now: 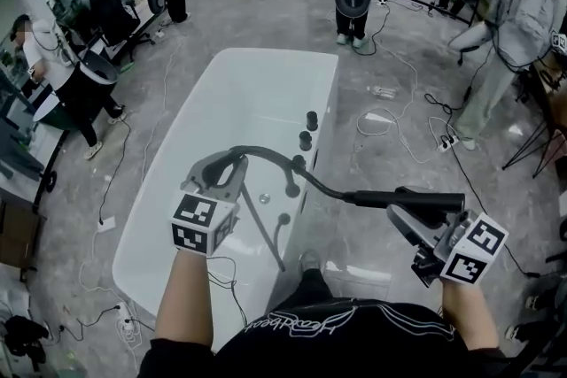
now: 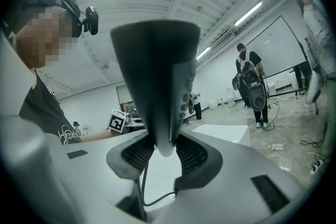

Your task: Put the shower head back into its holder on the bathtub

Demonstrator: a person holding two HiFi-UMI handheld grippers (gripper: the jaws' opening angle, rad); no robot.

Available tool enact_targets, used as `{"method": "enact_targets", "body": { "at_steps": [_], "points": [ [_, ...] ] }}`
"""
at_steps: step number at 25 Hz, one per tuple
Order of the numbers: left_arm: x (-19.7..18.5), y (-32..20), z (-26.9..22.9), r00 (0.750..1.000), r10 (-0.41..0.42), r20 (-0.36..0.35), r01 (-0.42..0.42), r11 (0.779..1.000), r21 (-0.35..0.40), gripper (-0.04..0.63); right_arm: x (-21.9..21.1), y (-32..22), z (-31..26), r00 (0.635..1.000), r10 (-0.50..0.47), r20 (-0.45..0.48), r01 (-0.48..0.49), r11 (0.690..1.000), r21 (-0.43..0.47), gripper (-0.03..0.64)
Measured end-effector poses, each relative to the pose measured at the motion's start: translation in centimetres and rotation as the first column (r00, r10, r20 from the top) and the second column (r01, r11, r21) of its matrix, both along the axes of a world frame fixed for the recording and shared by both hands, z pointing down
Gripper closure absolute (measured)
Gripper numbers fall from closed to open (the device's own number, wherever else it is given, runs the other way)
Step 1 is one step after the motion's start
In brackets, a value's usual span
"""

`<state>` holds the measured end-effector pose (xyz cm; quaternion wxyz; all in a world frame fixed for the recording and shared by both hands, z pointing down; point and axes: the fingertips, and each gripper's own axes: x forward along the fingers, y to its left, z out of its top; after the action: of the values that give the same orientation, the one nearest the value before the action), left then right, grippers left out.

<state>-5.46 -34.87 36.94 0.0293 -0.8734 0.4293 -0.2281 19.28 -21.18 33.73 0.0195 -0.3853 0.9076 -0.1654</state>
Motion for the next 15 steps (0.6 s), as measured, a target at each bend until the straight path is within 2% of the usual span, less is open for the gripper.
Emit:
{"method": "enact_targets", "body": {
  "at_steps": [10, 15],
  "points": [
    [1.3, -5.4, -5.8, 1.0, 0.027, -0.001, -0.026, 0.993, 0.116, 0.531, 0.3, -3.6, -1.4, 1.0, -0.003, 0.027, 0.002, 0.999, 0.035, 0.483],
    [0.3, -6.6, -8.9, 1.0, 0.023, -0.002, -0.023, 0.986, 0.162, 0.531, -0.4, -5.4, -3.6, 0.999, -0.01, 0.04, 0.007, 0.998, 0.064, 0.483]
  ]
}}
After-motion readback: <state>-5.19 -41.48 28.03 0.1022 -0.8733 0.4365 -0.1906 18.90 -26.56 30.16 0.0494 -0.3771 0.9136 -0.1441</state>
